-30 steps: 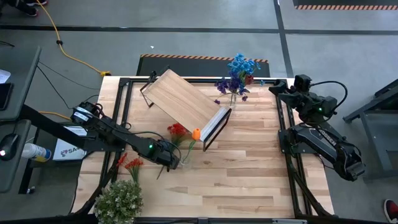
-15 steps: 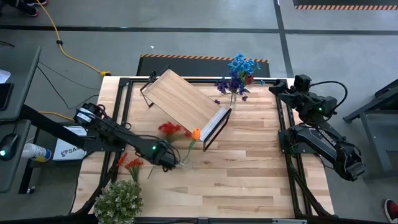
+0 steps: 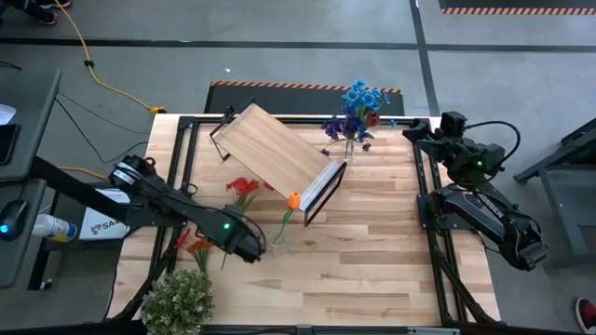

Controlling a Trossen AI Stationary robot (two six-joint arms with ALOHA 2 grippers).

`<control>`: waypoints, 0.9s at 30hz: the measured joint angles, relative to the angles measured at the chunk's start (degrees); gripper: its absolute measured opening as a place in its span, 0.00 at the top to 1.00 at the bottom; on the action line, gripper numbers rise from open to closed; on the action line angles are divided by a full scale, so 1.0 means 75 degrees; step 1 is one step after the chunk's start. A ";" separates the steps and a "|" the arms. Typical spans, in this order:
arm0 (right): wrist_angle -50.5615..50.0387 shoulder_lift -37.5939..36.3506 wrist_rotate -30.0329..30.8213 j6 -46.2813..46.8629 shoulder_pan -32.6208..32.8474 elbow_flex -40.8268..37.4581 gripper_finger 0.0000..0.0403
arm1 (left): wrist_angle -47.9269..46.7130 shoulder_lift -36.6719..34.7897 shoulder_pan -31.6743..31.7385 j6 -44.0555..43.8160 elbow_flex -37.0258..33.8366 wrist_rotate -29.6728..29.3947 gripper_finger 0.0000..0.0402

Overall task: Pick and place flowers into a vace then onto a shelf
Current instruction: Put the top orange flowers into the bottom transparent flower vase

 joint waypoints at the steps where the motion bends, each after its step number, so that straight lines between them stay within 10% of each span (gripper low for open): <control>1: 0.0000 0.0002 0.0001 0.0000 -0.0002 0.0001 0.31 | -0.0175 0.0000 -0.0085 -0.0210 0.0143 -0.0017 0.92; 11: 0.0000 0.0003 -0.0001 -0.0060 0.0001 0.0002 0.31 | -0.2230 -0.0014 -0.0803 -0.2066 0.1725 -0.0338 0.93; 27: 0.0000 0.0003 0.0000 -0.0063 -0.0001 0.0000 0.31 | -0.2193 -0.0023 -0.1017 -0.2480 0.2661 -0.1036 0.93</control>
